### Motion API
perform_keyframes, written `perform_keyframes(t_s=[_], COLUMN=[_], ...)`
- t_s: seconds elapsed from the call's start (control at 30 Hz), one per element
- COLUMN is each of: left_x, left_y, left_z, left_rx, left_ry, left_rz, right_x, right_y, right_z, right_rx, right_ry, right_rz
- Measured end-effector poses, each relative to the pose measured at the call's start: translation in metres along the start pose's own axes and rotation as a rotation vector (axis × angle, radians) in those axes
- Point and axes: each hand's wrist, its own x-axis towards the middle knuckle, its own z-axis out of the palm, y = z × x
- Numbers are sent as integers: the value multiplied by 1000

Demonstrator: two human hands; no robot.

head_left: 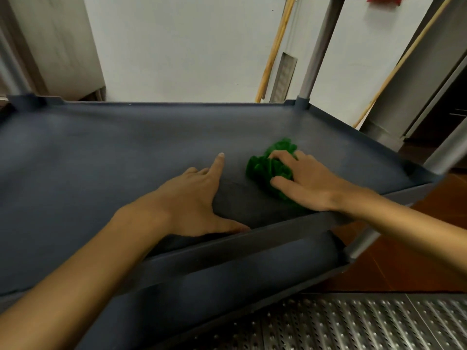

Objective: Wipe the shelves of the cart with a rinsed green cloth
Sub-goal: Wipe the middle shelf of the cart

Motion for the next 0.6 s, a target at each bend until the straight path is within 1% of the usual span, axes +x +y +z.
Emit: perform_keyframes(t_s=[0.2,0.33,0.4,0.47,0.57,0.6], left_x=[-1,-8,-18,-33,-68,-82], left_y=[5,4,0,-9,-30,-38], left_z=[0,2,3,5,8,9], left_rx=[-71,-196,-236,-211,-139,-127], left_ry=[47,74,97,177,400,474], left_rz=[-30,-40,-55,-77,-129,-146], right_x=[-6,-6,-6,-5,-5,-3], right_y=[-66,-70,-68,-61,-36,-26], right_z=[20,21,13,-1,-27,-34], right_rx=[25,48,63,139,407,444], right_ry=[29,-10,-79,-183,-350,-384], right_rz=[-181,-206,-226,-256,-321,-355])
